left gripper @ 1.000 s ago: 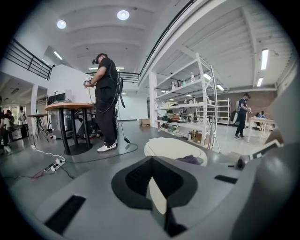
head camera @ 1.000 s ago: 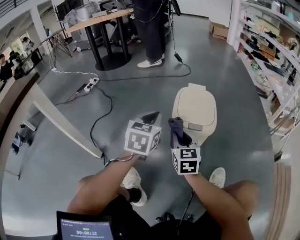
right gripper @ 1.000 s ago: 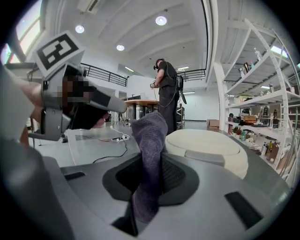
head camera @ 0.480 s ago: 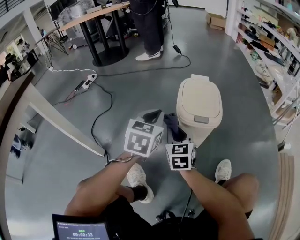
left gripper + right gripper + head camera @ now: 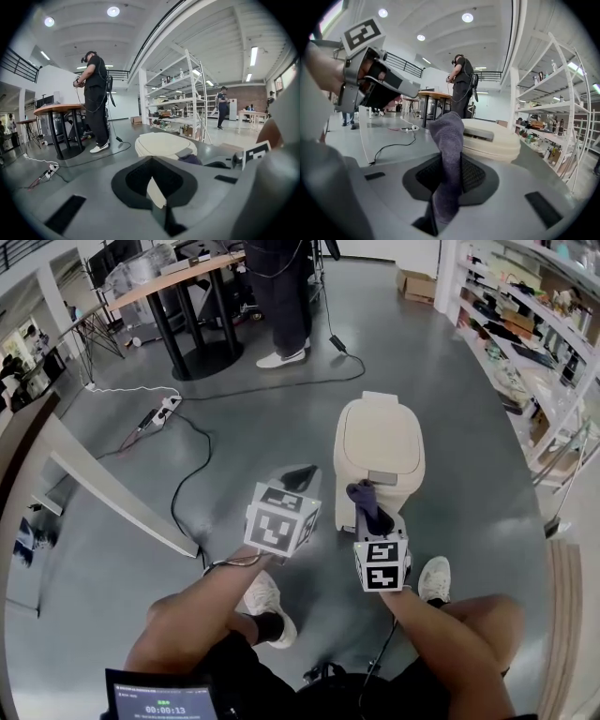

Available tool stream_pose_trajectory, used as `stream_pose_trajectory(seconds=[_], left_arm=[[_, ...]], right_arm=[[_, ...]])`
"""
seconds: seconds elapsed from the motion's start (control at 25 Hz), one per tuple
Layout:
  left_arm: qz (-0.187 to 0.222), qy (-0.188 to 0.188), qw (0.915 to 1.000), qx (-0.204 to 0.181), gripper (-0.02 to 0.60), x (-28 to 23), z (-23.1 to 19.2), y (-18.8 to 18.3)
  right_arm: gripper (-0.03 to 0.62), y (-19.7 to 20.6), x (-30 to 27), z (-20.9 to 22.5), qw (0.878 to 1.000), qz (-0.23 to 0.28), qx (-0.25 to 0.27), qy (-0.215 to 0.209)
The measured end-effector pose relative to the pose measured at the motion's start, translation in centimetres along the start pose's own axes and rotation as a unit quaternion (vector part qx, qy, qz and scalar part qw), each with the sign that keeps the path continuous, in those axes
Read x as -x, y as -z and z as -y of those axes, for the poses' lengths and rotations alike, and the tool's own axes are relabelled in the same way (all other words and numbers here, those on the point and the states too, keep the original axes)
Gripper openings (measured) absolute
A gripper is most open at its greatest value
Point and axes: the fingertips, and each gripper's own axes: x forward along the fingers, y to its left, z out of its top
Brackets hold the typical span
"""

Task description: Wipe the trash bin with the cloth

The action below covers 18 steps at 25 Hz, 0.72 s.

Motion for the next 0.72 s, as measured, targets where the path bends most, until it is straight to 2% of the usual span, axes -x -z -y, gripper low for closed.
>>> stream_pose_trajectory(seconds=[0.28,0.44,0.6,0.72], left_arm=[[-0.008,-0.005,0.9999,-0.009,-0.002,-1.5,1.0,0.1],[-0.013,-0.001,0.9999,-0.005,-0.003,-2.3,1.5,0.1],[-0.016,0.001,0.9999,-0.005,-0.003,-2.4,1.4,0.2],[-0.024,0.004,0.9997,-0.01,-0.002,-2.6,1.2,0.7]], right_arm=[[0.075,2.5,1.9,5.6,0.999,-0.014,-0.004,0.042],[0.075,4.1,3.0,9.5,0.996,-0.021,-0.035,0.079],[0.075,4.5,3.6,12.2,0.994,-0.003,-0.031,0.109],[0.075,4.8,4.1,11.9,0.992,0.019,-0.027,0.125]])
